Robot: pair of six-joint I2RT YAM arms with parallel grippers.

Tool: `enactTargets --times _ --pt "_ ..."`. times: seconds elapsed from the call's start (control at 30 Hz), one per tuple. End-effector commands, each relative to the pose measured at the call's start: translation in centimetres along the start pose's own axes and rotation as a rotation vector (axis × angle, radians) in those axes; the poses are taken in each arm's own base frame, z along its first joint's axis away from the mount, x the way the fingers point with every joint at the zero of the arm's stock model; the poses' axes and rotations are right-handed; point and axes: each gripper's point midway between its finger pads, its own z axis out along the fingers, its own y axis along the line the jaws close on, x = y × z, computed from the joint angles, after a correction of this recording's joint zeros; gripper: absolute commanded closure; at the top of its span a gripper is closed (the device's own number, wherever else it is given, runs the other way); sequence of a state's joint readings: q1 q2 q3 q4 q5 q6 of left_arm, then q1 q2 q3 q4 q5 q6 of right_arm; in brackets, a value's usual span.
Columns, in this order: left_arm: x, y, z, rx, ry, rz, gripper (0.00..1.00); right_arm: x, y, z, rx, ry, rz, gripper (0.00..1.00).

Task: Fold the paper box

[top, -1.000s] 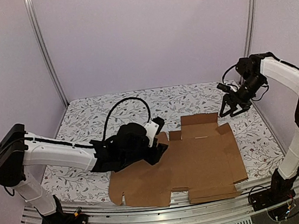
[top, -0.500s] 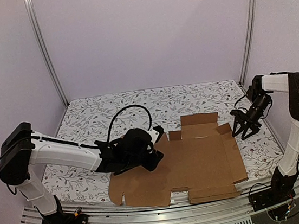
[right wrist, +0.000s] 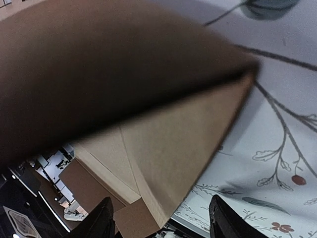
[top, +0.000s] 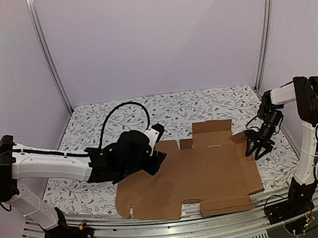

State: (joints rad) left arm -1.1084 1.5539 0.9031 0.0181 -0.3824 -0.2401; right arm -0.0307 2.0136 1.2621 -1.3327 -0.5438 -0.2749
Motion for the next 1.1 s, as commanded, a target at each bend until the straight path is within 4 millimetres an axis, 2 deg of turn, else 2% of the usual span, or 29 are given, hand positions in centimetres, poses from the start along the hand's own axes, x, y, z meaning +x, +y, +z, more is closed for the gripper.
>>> enactTargets --times 0.0,0.1,0.2,0.27,0.43,0.6,0.63,0.73,0.83,0.93,1.07 --pt "0.9 2.0 -0.2 -0.056 0.016 0.014 0.51 -0.1 0.7 1.9 -0.012 0.05 -0.045 0.39" --pt "0.9 2.6 -0.5 -0.068 0.012 0.007 0.51 0.3 2.4 3.5 -0.043 0.105 -0.088 0.53" --pt "0.9 3.2 -0.8 -0.079 0.008 -0.001 0.51 0.0 3.2 3.8 -0.021 0.116 -0.137 0.78" --pt "1.1 3.5 -1.0 -0.082 0.008 -0.002 0.51 -0.9 3.3 2.8 0.011 0.091 -0.169 0.92" --pt "0.9 4.5 -1.5 -0.091 -0.004 -0.006 0.51 -4.7 6.2 -2.3 0.064 -0.038 -0.3 1.0" --pt "1.0 5.0 -1.9 -0.072 -0.008 -0.014 0.5 -7.7 9.9 -7.8 0.107 -0.142 -0.456 0.99" --pt "1.2 4.9 -1.9 -0.06 -0.001 -0.02 0.5 -8.6 9.7 -7.9 0.104 -0.145 -0.449 0.97" --pt "2.5 2.1 -1.7 0.086 0.047 -0.019 0.5 -9.3 8.7 -7.0 0.011 -0.186 -0.332 0.84" --pt "6.0 0.3 -1.5 0.113 0.177 0.03 0.48 -6.9 7.3 -4.1 -0.055 -0.168 -0.227 0.64" --pt "8.7 -0.7 -0.8 0.107 0.279 0.084 0.47 -4.3 7.1 -2.7 -0.084 -0.15 -0.228 0.54" --pt "9.7 -2.6 0.8 0.136 0.336 0.137 0.47 -2.7 6.3 -1.2 -0.08 -0.132 -0.206 0.47"
